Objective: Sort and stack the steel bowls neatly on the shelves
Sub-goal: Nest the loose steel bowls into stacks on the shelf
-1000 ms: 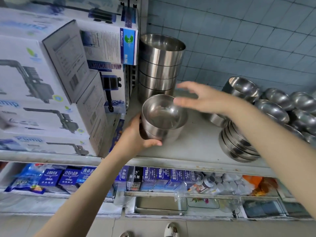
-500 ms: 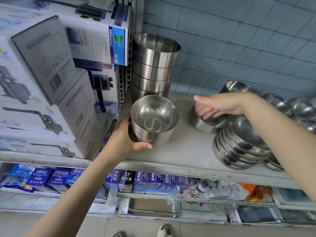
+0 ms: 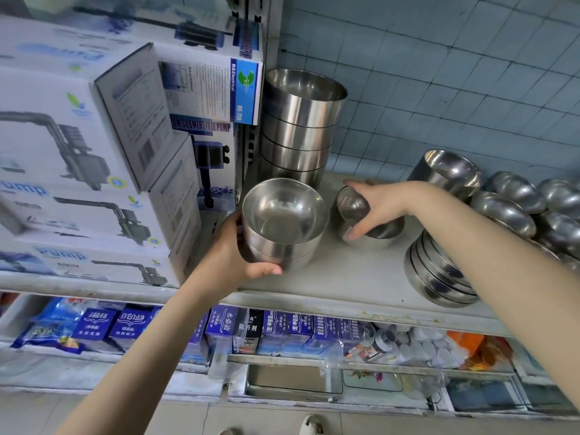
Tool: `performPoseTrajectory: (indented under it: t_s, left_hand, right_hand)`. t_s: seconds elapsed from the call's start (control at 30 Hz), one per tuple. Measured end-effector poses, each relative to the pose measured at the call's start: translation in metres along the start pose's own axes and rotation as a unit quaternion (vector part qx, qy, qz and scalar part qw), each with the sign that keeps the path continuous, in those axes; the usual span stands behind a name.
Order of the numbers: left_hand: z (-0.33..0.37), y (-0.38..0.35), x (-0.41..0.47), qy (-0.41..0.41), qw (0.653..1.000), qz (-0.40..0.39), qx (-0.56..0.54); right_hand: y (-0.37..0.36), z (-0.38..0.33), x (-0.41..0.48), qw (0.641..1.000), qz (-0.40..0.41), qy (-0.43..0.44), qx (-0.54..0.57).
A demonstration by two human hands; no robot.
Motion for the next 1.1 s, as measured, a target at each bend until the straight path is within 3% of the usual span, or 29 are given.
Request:
performPoseTrajectory:
  t_s: [0.17,0.37,0.57,0.73,0.97,1.03,1.1]
  left_hand:
    - [-0.007,0.000,0.002,0.012,1.000,-0.006,-0.009]
    - [-0.005,0.000,0.004,0.006,1.000,-0.008,0.018]
    - [0.000,-0.002,0.003,0.005,0.999,0.003,0.036]
    - [0.005,-0.004,0.001,-0.004,0.998,0.009,0.067]
    - [0.011,-0.007,-0.005,-0.016,0.993,0.035,0.112]
    - [0.016,-0.009,-0.008,-0.024,0.991,0.048,0.126]
    - [0.018,-0.014,-0.010,-0.028,0.988,0.060,0.137]
  right_hand:
    - [0.011,0.000,-0.012,0.993,0.068,0.010,0.093]
    - [0.059,-0.021,-0.076,0.961,0.186,0.080,0.188]
    - [0.058,-0.096,-0.094,0.956,0.191,0.148,0.169]
    - [0.028,-0.127,-0.067,0.963,0.210,0.119,0.119]
    - [0.025,-0.117,-0.076,0.958,0.202,0.117,0.167]
    - [0.020,-0.102,-0.088,0.941,0.234,0.103,0.220]
    - [0.011,-0.075,-0.104,0.912,0.336,0.055,0.228]
Point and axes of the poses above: each hand's wrist, its own x-axis towards the middle knuckle, its own y-axis out of the back of the hand, z = x × y, the point moved 4 cm from there along x, towards the middle knuckle, and after that the axes turned 6 degrees about z, right-handed, at the moved point
